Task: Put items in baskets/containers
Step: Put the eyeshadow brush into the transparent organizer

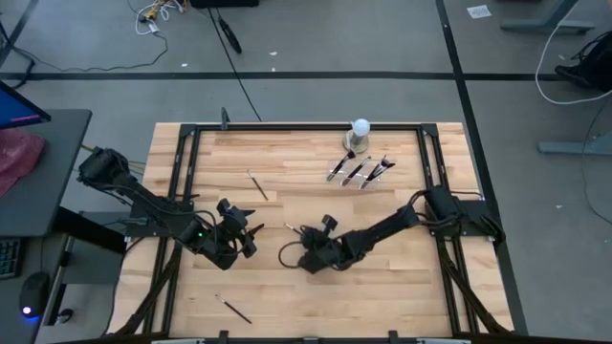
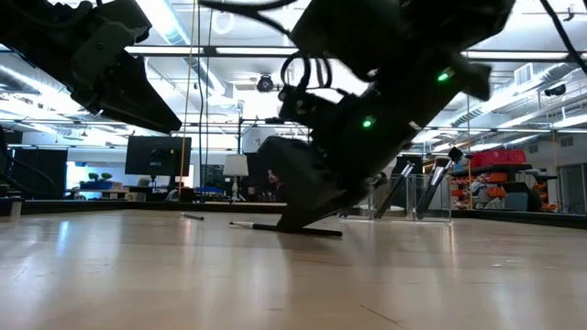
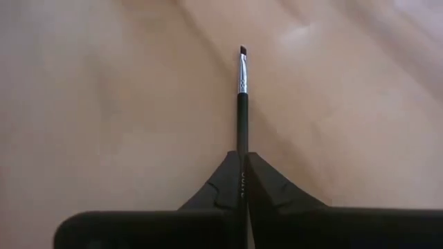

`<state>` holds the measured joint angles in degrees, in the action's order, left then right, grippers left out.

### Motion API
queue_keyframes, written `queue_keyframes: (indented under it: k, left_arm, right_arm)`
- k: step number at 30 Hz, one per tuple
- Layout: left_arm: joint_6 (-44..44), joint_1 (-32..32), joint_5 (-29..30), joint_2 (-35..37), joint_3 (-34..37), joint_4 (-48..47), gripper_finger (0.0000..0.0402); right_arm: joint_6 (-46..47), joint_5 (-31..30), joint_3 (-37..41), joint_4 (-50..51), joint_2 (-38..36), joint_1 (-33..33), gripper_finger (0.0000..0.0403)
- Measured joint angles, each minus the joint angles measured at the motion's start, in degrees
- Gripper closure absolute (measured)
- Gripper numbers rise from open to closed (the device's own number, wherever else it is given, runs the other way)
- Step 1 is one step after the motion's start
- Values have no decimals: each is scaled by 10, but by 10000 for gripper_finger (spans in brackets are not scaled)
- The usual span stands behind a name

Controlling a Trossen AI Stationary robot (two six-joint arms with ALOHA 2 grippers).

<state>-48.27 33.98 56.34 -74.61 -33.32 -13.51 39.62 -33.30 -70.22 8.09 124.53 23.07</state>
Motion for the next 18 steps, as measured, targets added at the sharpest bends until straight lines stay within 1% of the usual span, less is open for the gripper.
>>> queue_keyframes:
  k: [3,6,8,14,16,18]
  left_arm:
    - [-2,0,0,0,0,1,164]
    - [-3,0,0,0,0,1,164]
    - [-3,0,0,0,0,1,164]
    - [-3,0,0,0,0,1,164]
    - [-3,0,0,0,0,1,164]
    - [-2,0,0,0,0,1,164]
  right_arm:
    - [1,1,0,1,0,14,389]
    - [9,-2,0,-2,0,20,377]
    - [6,-8,1,-14,0,21,359]
    - [-11,-27,2,-94,7,19,291]
    - [-15,-30,3,-106,7,17,277]
    - [-22,-32,12,-129,7,12,271]
